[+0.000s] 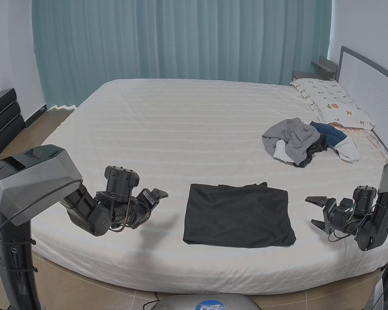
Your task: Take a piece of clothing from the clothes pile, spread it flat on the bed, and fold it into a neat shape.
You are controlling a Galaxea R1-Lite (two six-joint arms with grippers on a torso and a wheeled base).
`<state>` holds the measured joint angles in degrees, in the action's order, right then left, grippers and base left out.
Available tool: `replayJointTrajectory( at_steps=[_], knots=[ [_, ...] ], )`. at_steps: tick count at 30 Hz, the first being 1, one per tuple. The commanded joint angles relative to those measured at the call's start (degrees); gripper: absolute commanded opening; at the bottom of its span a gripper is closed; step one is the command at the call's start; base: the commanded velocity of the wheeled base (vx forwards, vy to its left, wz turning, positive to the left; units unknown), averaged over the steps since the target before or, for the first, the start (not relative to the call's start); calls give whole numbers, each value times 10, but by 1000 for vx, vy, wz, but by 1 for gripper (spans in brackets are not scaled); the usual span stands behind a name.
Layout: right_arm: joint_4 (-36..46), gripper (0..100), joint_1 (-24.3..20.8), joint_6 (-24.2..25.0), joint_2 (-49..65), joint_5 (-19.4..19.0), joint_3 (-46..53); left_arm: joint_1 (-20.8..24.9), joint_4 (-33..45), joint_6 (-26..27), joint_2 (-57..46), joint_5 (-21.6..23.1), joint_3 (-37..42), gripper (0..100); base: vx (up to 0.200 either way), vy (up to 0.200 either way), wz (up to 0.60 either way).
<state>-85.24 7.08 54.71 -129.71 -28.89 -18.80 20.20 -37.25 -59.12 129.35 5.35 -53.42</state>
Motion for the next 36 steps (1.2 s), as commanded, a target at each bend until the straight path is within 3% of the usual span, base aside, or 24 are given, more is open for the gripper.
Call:
replayJointTrajectory(
  at_steps=[1, 10, 25, 28, 36],
  knots=[
    [-42, 100, -4, -2, -41, 2, 29, 2, 38, 9, 3, 0, -47, 100, 0, 0, 0],
    [-42, 100, -5, -3, -41, 2, 32, 23, 58, 119, 61, -3, -85, 100, 0, 0, 0],
    [-42, 100, -5, -3, -41, 2, 32, 34, 9, 171, 101, -4, -104, 100, 0, 0, 0],
    [-42, 100, -5, -2, -41, 2, 32, 40, 6, 199, 121, -11, -115, 100, 0, 0, 0],
    [-42, 100, -5, -3, -41, 2, 32, 42, 6, 202, 144, -39, -142, 100, 0, 0, 0]
  ],
)
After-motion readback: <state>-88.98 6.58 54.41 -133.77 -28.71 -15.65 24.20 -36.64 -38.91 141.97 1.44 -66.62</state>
